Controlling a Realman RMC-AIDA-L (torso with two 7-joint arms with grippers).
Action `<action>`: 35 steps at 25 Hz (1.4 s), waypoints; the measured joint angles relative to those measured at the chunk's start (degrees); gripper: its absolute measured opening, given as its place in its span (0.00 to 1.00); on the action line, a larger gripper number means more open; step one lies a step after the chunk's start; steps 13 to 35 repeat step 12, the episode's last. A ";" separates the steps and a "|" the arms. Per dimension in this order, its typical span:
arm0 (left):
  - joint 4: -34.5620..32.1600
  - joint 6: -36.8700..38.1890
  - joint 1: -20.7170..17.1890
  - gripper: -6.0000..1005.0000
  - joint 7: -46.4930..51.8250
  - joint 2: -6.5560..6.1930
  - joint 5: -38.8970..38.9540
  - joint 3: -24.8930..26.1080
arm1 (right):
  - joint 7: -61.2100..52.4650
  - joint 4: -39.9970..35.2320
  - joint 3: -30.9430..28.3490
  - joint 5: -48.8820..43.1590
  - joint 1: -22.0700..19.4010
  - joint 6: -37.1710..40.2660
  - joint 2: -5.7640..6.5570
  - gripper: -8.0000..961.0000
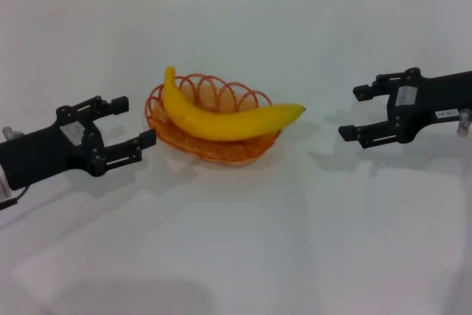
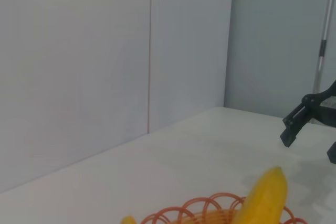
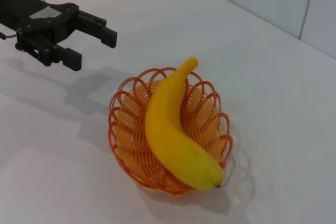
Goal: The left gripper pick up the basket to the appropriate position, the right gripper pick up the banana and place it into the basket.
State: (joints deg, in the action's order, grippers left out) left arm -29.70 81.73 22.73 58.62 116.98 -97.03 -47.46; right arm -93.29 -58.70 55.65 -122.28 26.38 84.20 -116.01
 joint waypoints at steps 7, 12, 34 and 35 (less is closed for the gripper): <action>0.00 -0.29 -0.04 0.79 0.13 -0.02 -0.13 -0.25 | 0.03 -0.03 -0.12 0.09 0.07 0.00 0.00 0.86; 0.00 -0.81 -0.68 0.79 0.74 -0.16 -0.54 -0.26 | 0.04 -0.14 -0.19 0.14 0.08 0.00 0.00 0.86; 0.00 -0.81 -0.68 0.79 0.74 -0.16 -0.54 -0.26 | 0.04 -0.14 -0.19 0.14 0.08 0.00 0.00 0.86; 0.00 -0.81 -0.68 0.79 0.74 -0.16 -0.54 -0.26 | 0.04 -0.14 -0.19 0.14 0.08 0.00 0.00 0.86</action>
